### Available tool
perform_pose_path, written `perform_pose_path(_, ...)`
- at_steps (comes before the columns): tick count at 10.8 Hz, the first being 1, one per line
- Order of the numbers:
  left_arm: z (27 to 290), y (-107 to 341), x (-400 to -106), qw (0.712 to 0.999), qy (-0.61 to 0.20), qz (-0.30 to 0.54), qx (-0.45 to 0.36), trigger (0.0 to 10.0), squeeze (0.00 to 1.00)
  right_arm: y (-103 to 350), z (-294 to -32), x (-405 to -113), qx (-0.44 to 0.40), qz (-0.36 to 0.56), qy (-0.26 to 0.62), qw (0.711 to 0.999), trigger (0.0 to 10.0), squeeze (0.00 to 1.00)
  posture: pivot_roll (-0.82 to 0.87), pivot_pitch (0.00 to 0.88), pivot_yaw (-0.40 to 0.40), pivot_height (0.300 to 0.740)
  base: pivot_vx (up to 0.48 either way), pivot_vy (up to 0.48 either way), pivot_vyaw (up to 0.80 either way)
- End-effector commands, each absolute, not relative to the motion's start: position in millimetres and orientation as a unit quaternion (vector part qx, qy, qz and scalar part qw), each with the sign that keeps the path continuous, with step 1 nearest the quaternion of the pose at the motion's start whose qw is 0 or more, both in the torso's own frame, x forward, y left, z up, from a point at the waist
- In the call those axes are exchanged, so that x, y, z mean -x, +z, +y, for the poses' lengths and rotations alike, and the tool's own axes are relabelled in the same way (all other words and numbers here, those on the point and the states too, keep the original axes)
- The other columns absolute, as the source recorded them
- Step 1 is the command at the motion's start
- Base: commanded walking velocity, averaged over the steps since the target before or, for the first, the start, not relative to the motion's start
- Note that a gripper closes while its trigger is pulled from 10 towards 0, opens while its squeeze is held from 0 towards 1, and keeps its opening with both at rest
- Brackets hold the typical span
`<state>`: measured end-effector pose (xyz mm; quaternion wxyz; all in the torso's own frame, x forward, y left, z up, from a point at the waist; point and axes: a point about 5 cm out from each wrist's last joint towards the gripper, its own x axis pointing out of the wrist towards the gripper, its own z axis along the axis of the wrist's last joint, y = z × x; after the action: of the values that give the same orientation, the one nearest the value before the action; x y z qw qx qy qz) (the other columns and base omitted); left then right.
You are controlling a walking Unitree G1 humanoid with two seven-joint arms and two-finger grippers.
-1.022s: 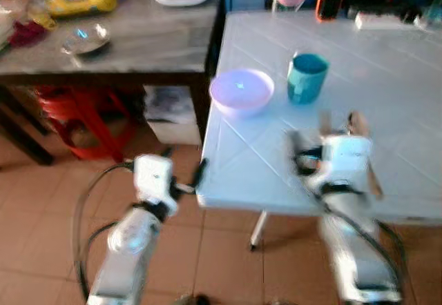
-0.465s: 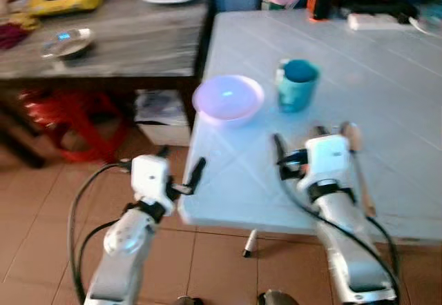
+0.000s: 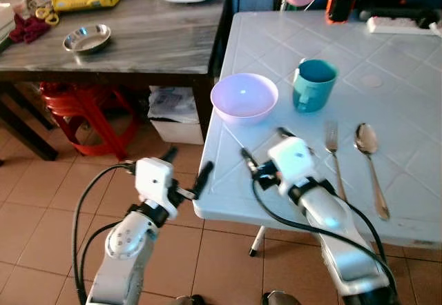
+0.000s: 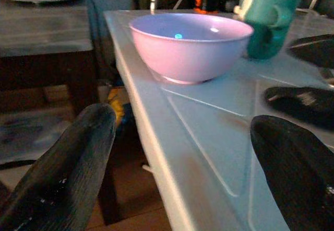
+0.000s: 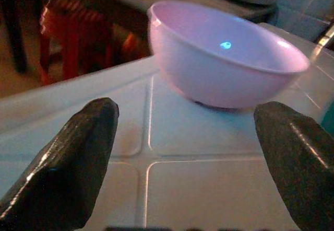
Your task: Setting the table
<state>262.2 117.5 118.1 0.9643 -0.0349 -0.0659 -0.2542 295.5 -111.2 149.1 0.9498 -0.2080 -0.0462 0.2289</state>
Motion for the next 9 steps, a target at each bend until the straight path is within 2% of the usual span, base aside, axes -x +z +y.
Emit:
perform_pose_path(1, 116.3, 119.7, -261.7, 0.960, -0.270, -0.068, 0.037, 10.0, 0.00, 153.5, -111.1, -302.4, 0.248, -0.053, 0.248, 0.935, 10.0, 0.00, -0.15, 0.182, 0.097, 0.740, 0.000, 0.000, 0.00)
perform_pose_path(5, 113.8, 118.0, -264.5, 0.959, -0.273, -0.066, 0.038, 10.0, 0.00, 167.4, -108.0, -318.2, 0.296, -0.054, 0.303, 0.904, 10.0, 0.00, -0.15, 0.180, 0.097, 0.740, 0.000, 0.000, 0.00)
perform_pose_path(7, 114.3, 117.8, -262.9, 0.958, -0.275, -0.064, 0.038, 10.0, 0.00, 178.5, -97.9, -322.2, 0.335, -0.073, 0.355, 0.870, 10.0, 0.00, -0.15, 0.183, 0.098, 0.740, 0.000, 0.000, 0.00)
perform_pose_path(9, 115.6, 117.4, -261.9, 0.960, -0.268, -0.064, 0.038, 10.0, 0.00, 185.4, -89.7, -322.0, 0.344, -0.089, 0.372, 0.857, 10.0, 0.00, -0.15, 0.183, 0.098, 0.740, 0.000, 0.000, 0.00)
